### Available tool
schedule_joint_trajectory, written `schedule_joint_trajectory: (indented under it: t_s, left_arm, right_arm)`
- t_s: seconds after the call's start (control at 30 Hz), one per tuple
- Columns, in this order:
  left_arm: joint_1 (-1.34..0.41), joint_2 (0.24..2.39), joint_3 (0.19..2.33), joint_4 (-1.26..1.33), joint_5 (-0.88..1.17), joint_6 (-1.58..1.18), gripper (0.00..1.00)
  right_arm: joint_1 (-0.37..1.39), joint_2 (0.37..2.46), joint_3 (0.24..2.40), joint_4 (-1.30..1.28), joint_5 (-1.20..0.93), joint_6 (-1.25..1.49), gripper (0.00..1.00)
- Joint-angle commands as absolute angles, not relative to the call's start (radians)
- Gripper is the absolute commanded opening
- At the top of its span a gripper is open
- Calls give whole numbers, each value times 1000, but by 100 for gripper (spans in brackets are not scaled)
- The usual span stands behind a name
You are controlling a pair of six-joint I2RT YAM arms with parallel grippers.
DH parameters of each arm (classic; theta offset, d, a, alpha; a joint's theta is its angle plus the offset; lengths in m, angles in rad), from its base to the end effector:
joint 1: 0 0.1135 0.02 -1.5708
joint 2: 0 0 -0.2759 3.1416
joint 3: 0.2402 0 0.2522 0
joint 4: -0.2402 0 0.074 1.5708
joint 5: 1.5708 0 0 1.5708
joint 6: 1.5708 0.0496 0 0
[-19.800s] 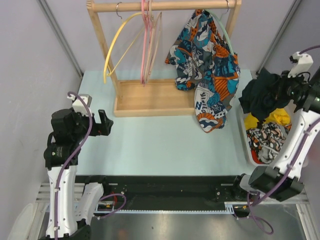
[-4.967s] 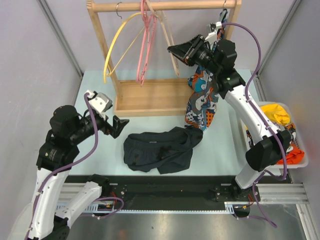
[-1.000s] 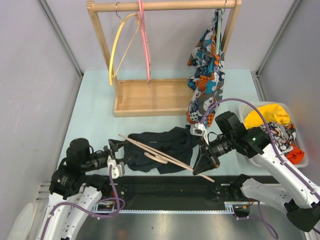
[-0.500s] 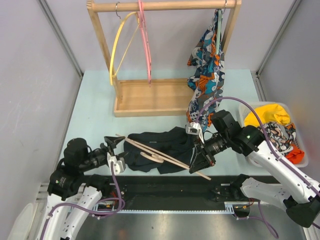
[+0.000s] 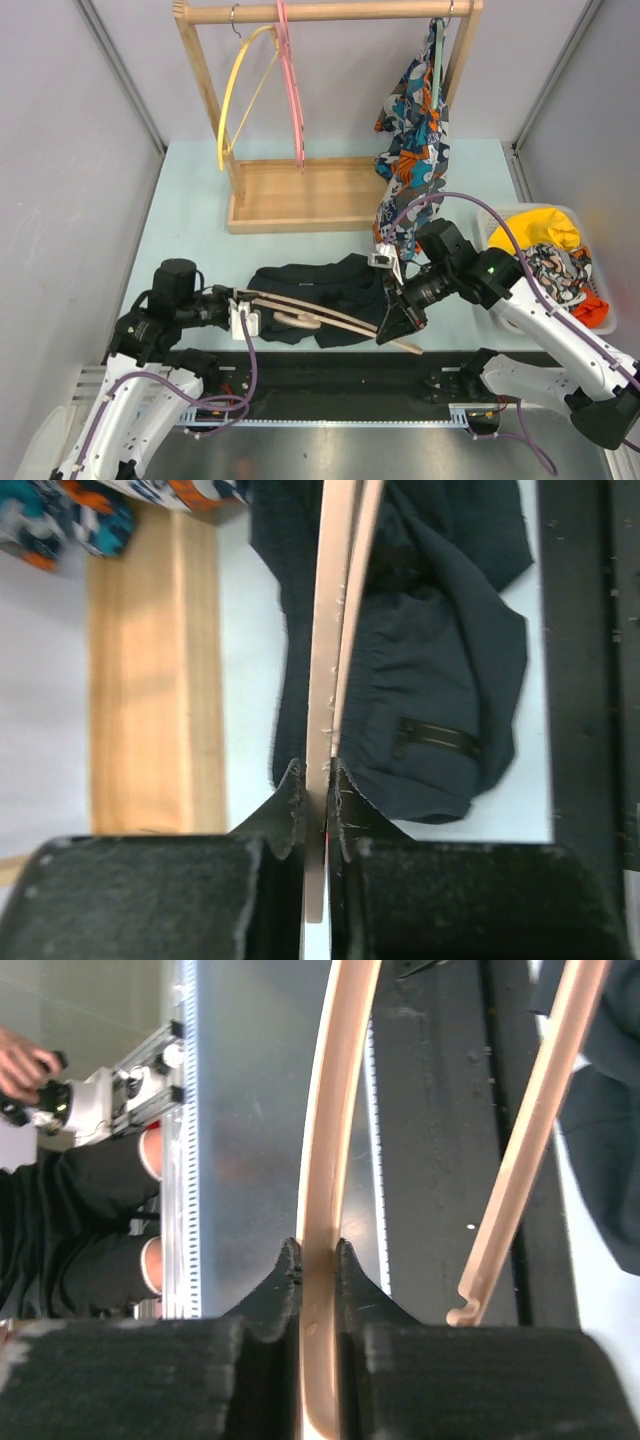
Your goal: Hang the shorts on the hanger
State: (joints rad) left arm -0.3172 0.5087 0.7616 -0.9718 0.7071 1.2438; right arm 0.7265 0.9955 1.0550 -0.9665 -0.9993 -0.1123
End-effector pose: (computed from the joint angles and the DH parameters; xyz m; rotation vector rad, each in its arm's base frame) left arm 0.0710 -0.0572 0.2937 1.7088 1.2313 -0.2646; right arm 0.1016 0.1461 0.3400 -1.3916 2.0110 1.5009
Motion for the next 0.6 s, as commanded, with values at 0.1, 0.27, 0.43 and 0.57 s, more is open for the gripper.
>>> schedule_joint_trajectory:
  t_s: [0.1, 0.27, 0.43, 0.57]
  left_arm:
    - [-310, 518, 807, -993, 764, 1145, 0]
    - [-310, 534, 825, -980, 758, 1050, 0]
    - [-310, 645, 891, -986, 764, 967, 0]
    - [-310, 727, 942, -1023, 775, 944, 0]
  right_arm:
    - [741, 1009, 1179, -821, -671, -172, 89]
    - [739, 997, 1259, -775, -491, -261, 100]
    - [817, 979, 1296, -749, -382, -504, 100]
    - [959, 997, 1312, -729, -183, -664, 100]
